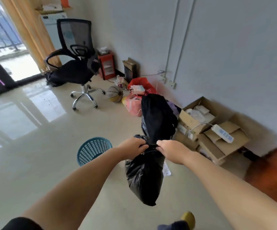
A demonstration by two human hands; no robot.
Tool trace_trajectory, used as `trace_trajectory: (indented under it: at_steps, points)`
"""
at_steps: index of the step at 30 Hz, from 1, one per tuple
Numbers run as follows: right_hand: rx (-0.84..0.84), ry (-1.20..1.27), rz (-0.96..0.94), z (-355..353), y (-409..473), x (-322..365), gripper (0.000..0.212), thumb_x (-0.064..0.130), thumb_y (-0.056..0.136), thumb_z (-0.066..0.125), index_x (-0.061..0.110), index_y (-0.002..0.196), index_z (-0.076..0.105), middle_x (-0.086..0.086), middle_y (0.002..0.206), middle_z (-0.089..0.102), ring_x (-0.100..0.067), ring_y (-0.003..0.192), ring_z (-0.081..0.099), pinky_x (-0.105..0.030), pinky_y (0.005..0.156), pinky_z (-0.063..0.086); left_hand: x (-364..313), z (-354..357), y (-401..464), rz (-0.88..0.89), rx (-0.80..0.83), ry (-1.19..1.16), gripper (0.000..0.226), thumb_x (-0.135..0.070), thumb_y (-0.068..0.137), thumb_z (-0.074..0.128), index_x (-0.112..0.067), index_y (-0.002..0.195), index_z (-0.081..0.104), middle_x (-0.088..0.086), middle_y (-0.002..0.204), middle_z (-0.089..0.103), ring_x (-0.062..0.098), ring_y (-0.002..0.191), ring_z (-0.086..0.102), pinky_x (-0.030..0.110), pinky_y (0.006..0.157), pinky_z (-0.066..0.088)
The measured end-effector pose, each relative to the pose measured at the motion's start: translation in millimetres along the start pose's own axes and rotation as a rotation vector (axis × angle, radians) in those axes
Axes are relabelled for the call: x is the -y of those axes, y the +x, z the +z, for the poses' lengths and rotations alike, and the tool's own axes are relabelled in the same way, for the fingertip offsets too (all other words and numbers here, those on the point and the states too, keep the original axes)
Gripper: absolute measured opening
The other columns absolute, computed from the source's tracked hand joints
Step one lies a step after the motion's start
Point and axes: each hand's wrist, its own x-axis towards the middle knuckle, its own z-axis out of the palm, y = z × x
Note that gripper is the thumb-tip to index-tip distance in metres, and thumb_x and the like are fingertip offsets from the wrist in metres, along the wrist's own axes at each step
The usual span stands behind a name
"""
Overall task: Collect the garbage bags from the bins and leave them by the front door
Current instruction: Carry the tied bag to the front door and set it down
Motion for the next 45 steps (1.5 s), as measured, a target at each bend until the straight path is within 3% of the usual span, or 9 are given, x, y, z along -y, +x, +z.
trace_trajectory:
  at_steps: [5,12,16,21,24,29,35,41,45]
  points:
    - [-0.065,0.093,0.283,15.1,-103.8,-18.1,0.024,0.039,0.100,0.029,0.025,0.082,0.037,-0.004,0.095,0.060,-0.027,0.087,0.058,-0.035,0.060,0.036,-75.1,28.4,10.6,0.235,0.133,0.109,0.030,-0.030,0.098,0.042,-0.008,0.083,0.055,0.017,0.089,0.061,0.032,0.084,0.056,0.040,0.076,0.043]
    - [-0.214,0.184,0.600,70.3,-283.8,-29.3,0.024,0.032,0.100,0.035,0.014,0.094,0.049,-0.013,0.098,0.064,-0.031,0.088,0.059,-0.034,0.066,0.037,-209.4,122.6,4.1,0.526,0.329,0.237,0.032,-0.037,0.098,0.041,-0.016,0.075,0.048,0.001,0.068,0.050,0.023,0.067,0.051,0.034,0.061,0.037]
    - [-0.273,0.254,0.803,111.0,-410.4,-23.1,0.024,0.030,0.100,0.036,0.011,0.090,0.048,-0.012,0.090,0.060,-0.028,0.078,0.054,-0.035,0.064,0.033,-307.4,198.5,-24.6,0.697,0.449,0.288,0.035,-0.035,0.099,0.041,-0.019,0.068,0.040,-0.005,0.061,0.041,0.017,0.059,0.042,0.032,0.058,0.030]
    - [-0.286,0.270,1.060,156.0,-584.0,-4.4,0.025,0.030,0.101,0.033,0.014,0.082,0.038,-0.001,0.075,0.046,-0.023,0.069,0.045,-0.034,0.062,0.031,-452.5,292.0,-91.9,0.925,0.542,0.388,0.033,-0.035,0.099,0.039,-0.015,0.073,0.043,-0.004,0.063,0.042,0.021,0.067,0.044,0.033,0.061,0.030]
    - [-0.311,0.271,1.192,174.3,-687.9,16.1,0.029,0.030,0.101,0.032,0.018,0.075,0.033,0.006,0.065,0.037,-0.023,0.065,0.042,-0.033,0.060,0.029,-538.8,343.3,-143.0,1.077,0.603,0.425,0.036,-0.036,0.100,0.037,-0.020,0.067,0.040,-0.006,0.062,0.041,0.014,0.059,0.041,0.029,0.053,0.026]
    - [-0.382,0.286,1.439,209.2,-832.2,61.4,0.026,0.031,0.101,0.030,0.011,0.090,0.044,-0.008,0.083,0.054,-0.029,0.076,0.053,-0.035,0.063,0.034,-660.3,420.6,-225.0,1.295,0.755,0.468,0.034,-0.037,0.100,0.035,-0.015,0.076,0.044,-0.004,0.065,0.043,0.019,0.065,0.045,0.033,0.062,0.034]
    - [-0.439,0.415,1.692,241.7,-958.5,94.3,0.031,0.029,0.102,0.027,0.007,0.104,0.049,-0.014,0.102,0.060,-0.031,0.090,0.056,-0.042,0.080,0.045,-775.3,504.4,-299.4,1.545,0.863,0.541,0.036,-0.036,0.101,0.032,-0.013,0.076,0.044,-0.002,0.066,0.043,0.023,0.067,0.045,0.034,0.064,0.034]
    - [-0.416,0.471,1.848,262.3,-1074.4,68.9,0.023,0.029,0.102,0.028,0.014,0.091,0.043,-0.012,0.099,0.060,-0.025,0.081,0.050,-0.035,0.071,0.038,-887.9,585.4,-333.2,1.672,0.944,0.541,0.036,-0.034,0.101,0.032,-0.017,0.072,0.044,-0.003,0.068,0.047,0.021,0.069,0.047,0.030,0.063,0.034]
    - [-0.466,0.501,1.921,269.2,-1149.0,29.8,0.024,0.030,0.102,0.029,0.015,0.086,0.039,-0.009,0.091,0.058,-0.021,0.075,0.046,-0.031,0.066,0.032,-972.5,633.4,-335.0,1.745,0.975,0.558,0.033,-0.033,0.102,0.032,-0.013,0.080,0.049,0.002,0.078,0.053,0.020,0.075,0.049,0.030,0.069,0.036]
